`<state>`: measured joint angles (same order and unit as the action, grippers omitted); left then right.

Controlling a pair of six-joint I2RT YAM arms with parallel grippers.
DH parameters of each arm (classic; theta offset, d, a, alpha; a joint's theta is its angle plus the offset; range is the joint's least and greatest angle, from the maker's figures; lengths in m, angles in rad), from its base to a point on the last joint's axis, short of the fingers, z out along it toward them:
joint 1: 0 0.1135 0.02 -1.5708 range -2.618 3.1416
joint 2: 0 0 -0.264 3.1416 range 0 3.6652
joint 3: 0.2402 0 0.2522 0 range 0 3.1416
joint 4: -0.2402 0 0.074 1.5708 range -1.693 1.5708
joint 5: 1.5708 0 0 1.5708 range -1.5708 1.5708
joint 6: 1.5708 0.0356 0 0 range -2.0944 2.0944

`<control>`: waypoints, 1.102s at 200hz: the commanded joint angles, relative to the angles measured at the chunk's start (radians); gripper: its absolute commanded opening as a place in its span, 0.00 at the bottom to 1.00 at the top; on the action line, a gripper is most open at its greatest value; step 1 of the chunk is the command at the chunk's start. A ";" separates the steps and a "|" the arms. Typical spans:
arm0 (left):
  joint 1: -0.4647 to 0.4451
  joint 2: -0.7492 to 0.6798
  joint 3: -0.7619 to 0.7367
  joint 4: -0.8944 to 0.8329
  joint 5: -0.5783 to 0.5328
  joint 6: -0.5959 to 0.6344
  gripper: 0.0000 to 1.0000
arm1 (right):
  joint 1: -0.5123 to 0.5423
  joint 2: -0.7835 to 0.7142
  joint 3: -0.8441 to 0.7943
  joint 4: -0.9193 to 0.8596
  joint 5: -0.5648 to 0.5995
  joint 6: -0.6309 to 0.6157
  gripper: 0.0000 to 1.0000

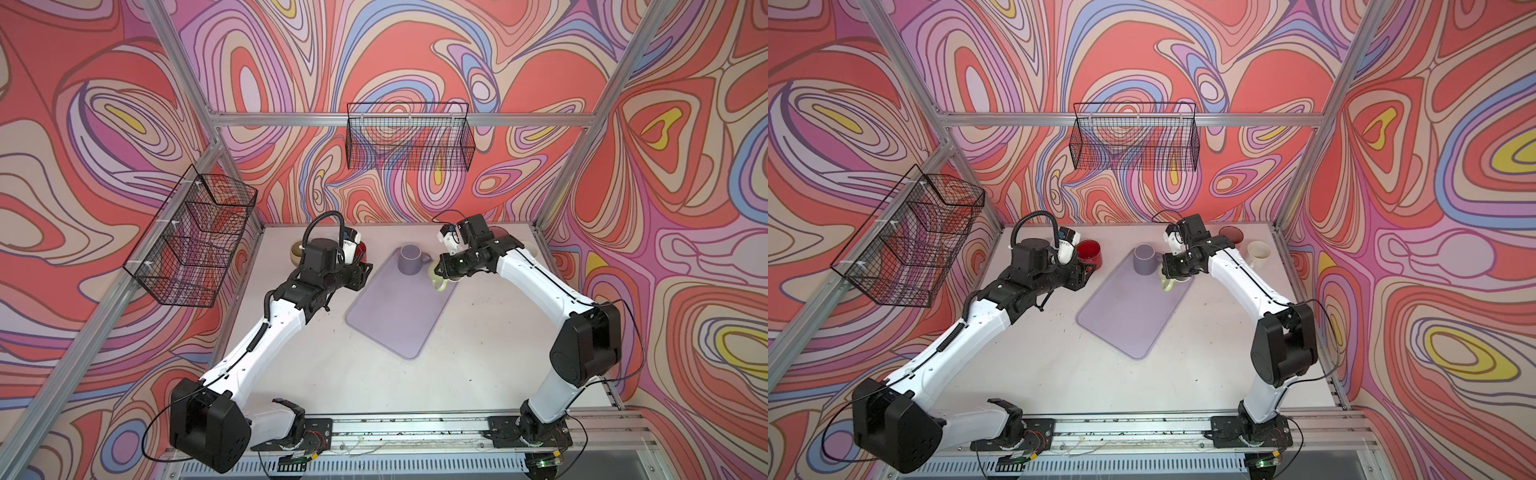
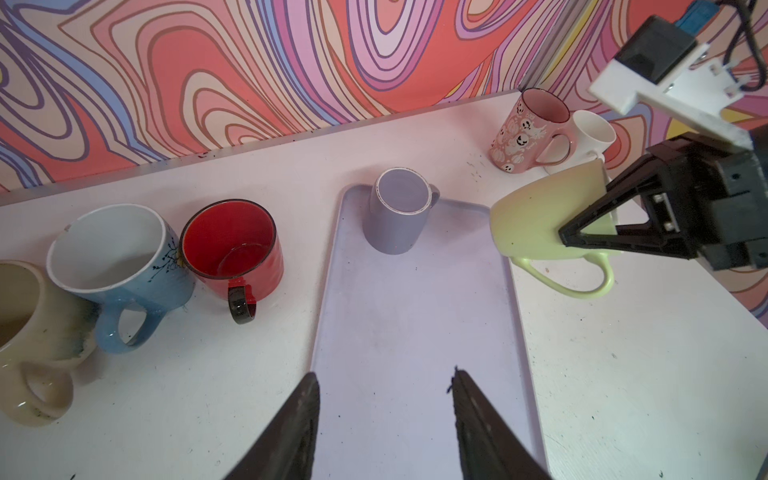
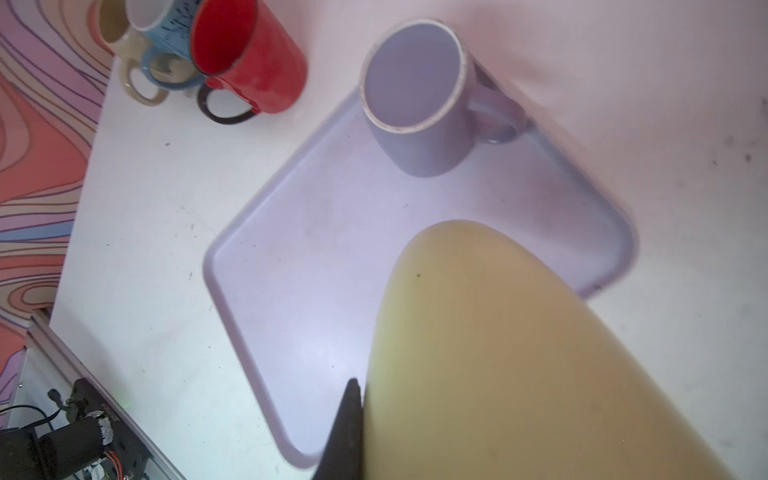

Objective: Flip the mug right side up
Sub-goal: 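Open the left gripper while the right gripper carries the mug toward the pink mug, then lower the pale green mug upright beside the white mug with the right gripper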

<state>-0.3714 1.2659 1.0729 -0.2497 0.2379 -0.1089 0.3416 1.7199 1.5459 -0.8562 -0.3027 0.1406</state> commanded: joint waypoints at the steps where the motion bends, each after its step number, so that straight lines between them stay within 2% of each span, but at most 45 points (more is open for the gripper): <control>1: 0.006 -0.024 -0.018 0.024 0.024 0.007 0.54 | -0.051 -0.066 0.016 -0.075 0.078 -0.028 0.00; 25: 0.005 -0.032 -0.028 0.024 0.016 0.004 0.54 | -0.127 -0.086 -0.003 -0.111 0.113 -0.021 0.00; 49: 0.006 -0.026 -0.028 0.031 0.039 -0.006 0.54 | -0.203 -0.089 0.008 -0.148 0.202 -0.021 0.00; 102: 0.005 -0.037 -0.033 0.030 0.037 -0.008 0.54 | -0.320 -0.043 0.014 -0.116 0.201 -0.018 0.00; 166: 0.005 -0.037 -0.036 0.030 0.048 -0.014 0.54 | -0.388 0.086 0.098 -0.143 0.248 -0.037 0.00; 220: 0.006 -0.037 -0.034 0.029 0.049 -0.011 0.54 | -0.418 0.166 0.101 -0.120 0.202 -0.036 0.00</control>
<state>-0.3714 1.2484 1.0527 -0.2356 0.2726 -0.1196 -0.0685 1.8618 1.6196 -1.0138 -0.0834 0.1158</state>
